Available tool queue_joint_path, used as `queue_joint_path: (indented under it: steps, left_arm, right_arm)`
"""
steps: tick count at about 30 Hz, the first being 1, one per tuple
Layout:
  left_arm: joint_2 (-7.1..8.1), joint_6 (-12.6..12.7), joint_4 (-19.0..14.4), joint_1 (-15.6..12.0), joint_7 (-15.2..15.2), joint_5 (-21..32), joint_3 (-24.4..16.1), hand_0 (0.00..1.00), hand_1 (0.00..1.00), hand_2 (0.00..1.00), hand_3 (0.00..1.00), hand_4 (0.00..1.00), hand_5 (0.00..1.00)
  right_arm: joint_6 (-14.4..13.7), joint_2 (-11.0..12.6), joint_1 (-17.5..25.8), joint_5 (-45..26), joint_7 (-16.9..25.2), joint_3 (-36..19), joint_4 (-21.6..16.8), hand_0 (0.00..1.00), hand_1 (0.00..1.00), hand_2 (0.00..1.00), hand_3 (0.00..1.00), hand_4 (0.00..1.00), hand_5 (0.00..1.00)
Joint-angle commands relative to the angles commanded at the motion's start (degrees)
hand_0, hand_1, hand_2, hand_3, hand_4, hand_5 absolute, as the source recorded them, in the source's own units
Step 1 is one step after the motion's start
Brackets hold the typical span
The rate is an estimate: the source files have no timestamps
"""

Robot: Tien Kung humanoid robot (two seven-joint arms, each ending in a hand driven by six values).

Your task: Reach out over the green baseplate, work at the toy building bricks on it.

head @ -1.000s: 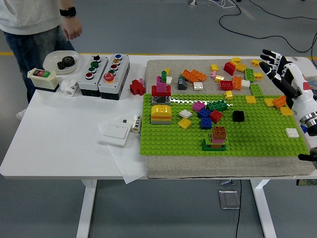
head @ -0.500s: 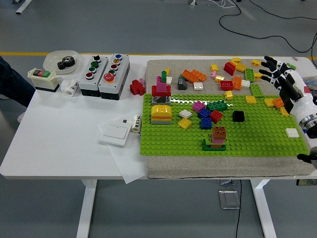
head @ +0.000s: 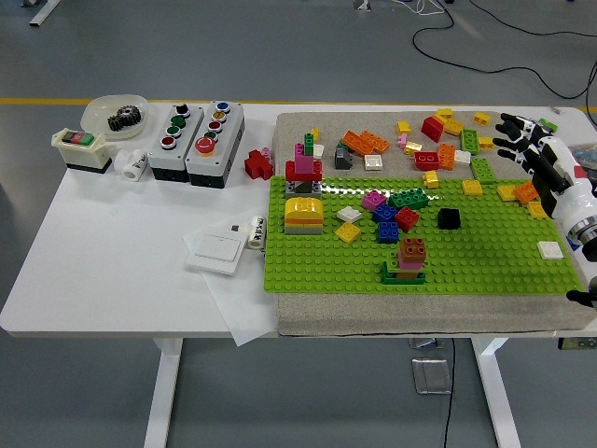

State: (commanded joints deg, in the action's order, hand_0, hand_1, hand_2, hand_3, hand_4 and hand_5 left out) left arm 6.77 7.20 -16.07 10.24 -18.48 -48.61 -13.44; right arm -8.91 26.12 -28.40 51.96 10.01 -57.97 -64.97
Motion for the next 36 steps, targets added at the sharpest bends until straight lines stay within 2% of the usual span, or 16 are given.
queue_joint_path:
  steps: [4,5,7,10,11,16,17,22,23,24,34,35,36]
  left_arm:
    - [-0.03,-0.03,-0.04,0.04,-0.01,-0.07,-0.04,0.484,0.569,0.634,0.578,0.603,0.675]
    - [-0.02,-0.09,-0.06,0.10,-0.04,-0.19,-0.08,0.484,0.570,0.635,0.577,0.604,0.676]
    - [0.01,-0.10,-0.08,0.23,-0.02,-0.09,0.03,0.484,0.570,0.635,0.577,0.604,0.676]
    - [0.04,-0.06,-0.07,0.29,0.05,0.16,0.21,0.484,0.570,0.635,0.577,0.604,0.676]
    - [0.06,-0.05,-0.06,0.30,0.09,0.29,0.31,0.485,0.570,0.635,0.577,0.603,0.675]
    - [0.14,-0.06,-0.05,0.33,0.19,0.47,0.58,0.485,0.570,0.635,0.577,0.603,0.675]
    - [0.15,-0.07,-0.06,0.32,0.17,0.46,0.58,0.484,0.570,0.636,0.577,0.604,0.674]
    - [0.06,-0.08,-0.09,0.22,0.11,0.42,0.51,0.484,0.570,0.636,0.577,0.604,0.674]
    - [0.03,-0.09,-0.10,0.21,0.09,0.35,0.46,0.487,0.570,0.637,0.577,0.604,0.673]
    - [0.01,-0.10,-0.10,0.20,0.09,0.33,0.44,0.487,0.570,0.637,0.577,0.604,0.673]
    - [-0.02,-0.26,-0.15,0.19,-0.07,0.08,0.15,0.487,0.571,0.637,0.577,0.603,0.672]
    - [-0.02,-0.27,-0.15,0.20,-0.07,0.05,0.14,0.487,0.572,0.638,0.577,0.602,0.671]
    - [-0.01,-0.29,-0.16,0.20,-0.07,0.05,0.16,0.487,0.572,0.638,0.577,0.602,0.671]
  right_arm:
    - [-1.46,0.44,-1.70,0.34,-0.07,1.85,2.04,0.813,0.774,0.791,0.787,0.951,0.741]
    - [-1.91,0.63,-2.51,1.17,0.34,2.56,3.00,0.799,0.768,0.783,0.780,0.894,0.636]
    - [-2.71,1.17,-5.11,4.55,1.41,4.77,6.71,0.799,0.768,0.783,0.780,0.894,0.636]
    - [-3.57,1.57,-7.04,10.69,2.82,6.48,10.23,0.799,0.768,0.783,0.780,0.894,0.636]
    - [-4.23,1.63,-7.70,13.30,3.79,7.03,11.74,0.764,0.750,0.759,0.753,0.857,0.407]
    - [-4.56,1.44,-9.52,25.14,5.54,8.94,15.77,0.764,0.750,0.759,0.753,0.857,0.407]
    - [-4.36,1.33,-9.78,27.48,5.98,9.51,16.22,0.716,0.671,0.706,0.734,0.881,0.237]
    - [-3.94,0.19,-11.34,32.82,7.18,12.75,18.45,0.716,0.671,0.706,0.734,0.881,0.237]
    - [-3.76,-0.06,-11.68,33.44,7.22,13.53,18.81,0.683,0.638,0.682,0.731,0.906,0.167]
    - [-3.69,-0.15,-11.81,33.68,7.23,13.84,18.94,0.683,0.638,0.682,0.731,0.906,0.167]
    - [-1.60,-2.17,-14.90,37.51,4.92,20.93,19.82,0.657,0.619,0.658,0.695,0.907,0.148]
    - [-1.54,-2.34,-15.12,37.76,4.69,21.35,19.87,0.656,0.614,0.658,0.750,0.948,0.147]
    - [-1.45,-2.55,-15.39,37.93,4.34,21.80,20.03,0.656,0.614,0.658,0.750,0.948,0.147]
